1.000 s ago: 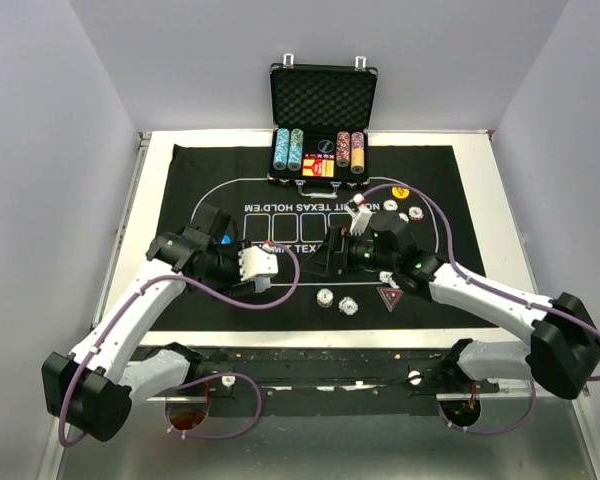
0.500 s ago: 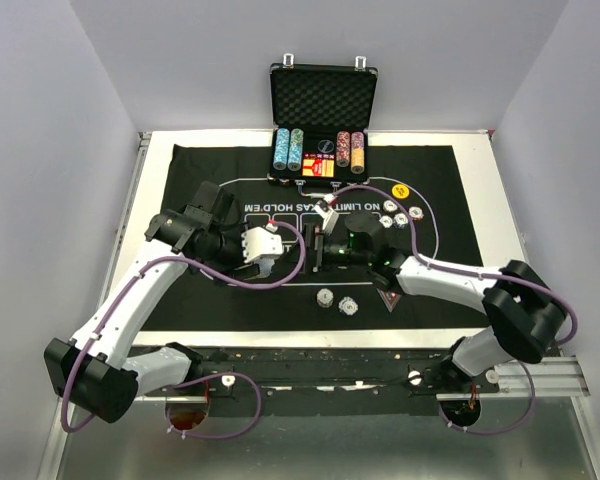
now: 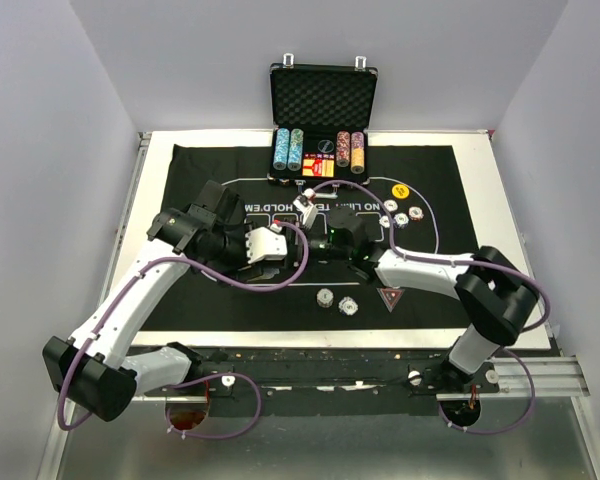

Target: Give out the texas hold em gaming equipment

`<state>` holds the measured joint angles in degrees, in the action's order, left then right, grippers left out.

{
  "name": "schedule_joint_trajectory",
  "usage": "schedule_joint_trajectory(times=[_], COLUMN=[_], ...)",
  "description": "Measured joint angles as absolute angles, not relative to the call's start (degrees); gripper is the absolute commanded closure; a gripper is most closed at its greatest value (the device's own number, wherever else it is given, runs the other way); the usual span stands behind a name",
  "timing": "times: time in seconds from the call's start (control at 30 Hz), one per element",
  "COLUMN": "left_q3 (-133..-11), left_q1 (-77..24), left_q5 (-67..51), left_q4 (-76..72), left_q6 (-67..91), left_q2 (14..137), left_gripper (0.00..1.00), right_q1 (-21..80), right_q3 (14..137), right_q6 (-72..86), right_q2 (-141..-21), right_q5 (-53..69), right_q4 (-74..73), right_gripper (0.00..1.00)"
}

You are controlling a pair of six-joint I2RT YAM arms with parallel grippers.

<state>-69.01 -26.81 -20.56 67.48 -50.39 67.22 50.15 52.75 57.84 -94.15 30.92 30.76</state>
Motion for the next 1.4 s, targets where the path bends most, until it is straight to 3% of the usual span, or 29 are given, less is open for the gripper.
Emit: schedule_joint_trajectory(times=[0.2, 0.63, 0.73, 0.77, 0.93, 1.2, 1.4], left_q3=[-69.6, -69.8, -69.8, -69.8, -69.7, -68.4, -68.0], left_q1=[-27.6, -27.9, -27.9, -27.9, -28.0, -27.4, -17.0], left_q5=[-20.5, -20.5, -20.5, -20.5, -20.2, -20.8, -30.7], left_q4=[67.5, 66.9, 66.7, 66.5, 65.3, 60.4, 57.8], left_q6=[-49.5, -48.1, -47.9, -47.7, -46.9, -44.9, -44.2], left_q2=[67.2, 66.7, 66.5, 66.4, 65.2, 59.2, 56.1], left_gripper=[0.52, 0.51, 0.41, 0.31, 0.01, 0.01, 0.01], right_q1=[51.1, 51.4, 51.4, 51.4, 51.3, 50.4, 49.6], right_q3=[54.5, 54.9, 54.5, 54.3, 53.1, 49.7, 49.2], right_q6=[58.9, 63.2, 64.8, 65.5, 67.7, 69.9, 71.1], right_q2=[-98.6, -99.8, -99.8, -99.8, -99.8, -99.8, -99.7], right_q5=[31.0, 31.1, 31.1, 31.0, 31.0, 31.7, 32.9], right_q4=[31.3, 36.8, 38.3, 38.9, 41.5, 44.3, 45.5], right_gripper=[0.07, 0.65, 0.75, 0.78, 0.82, 0.82, 0.82])
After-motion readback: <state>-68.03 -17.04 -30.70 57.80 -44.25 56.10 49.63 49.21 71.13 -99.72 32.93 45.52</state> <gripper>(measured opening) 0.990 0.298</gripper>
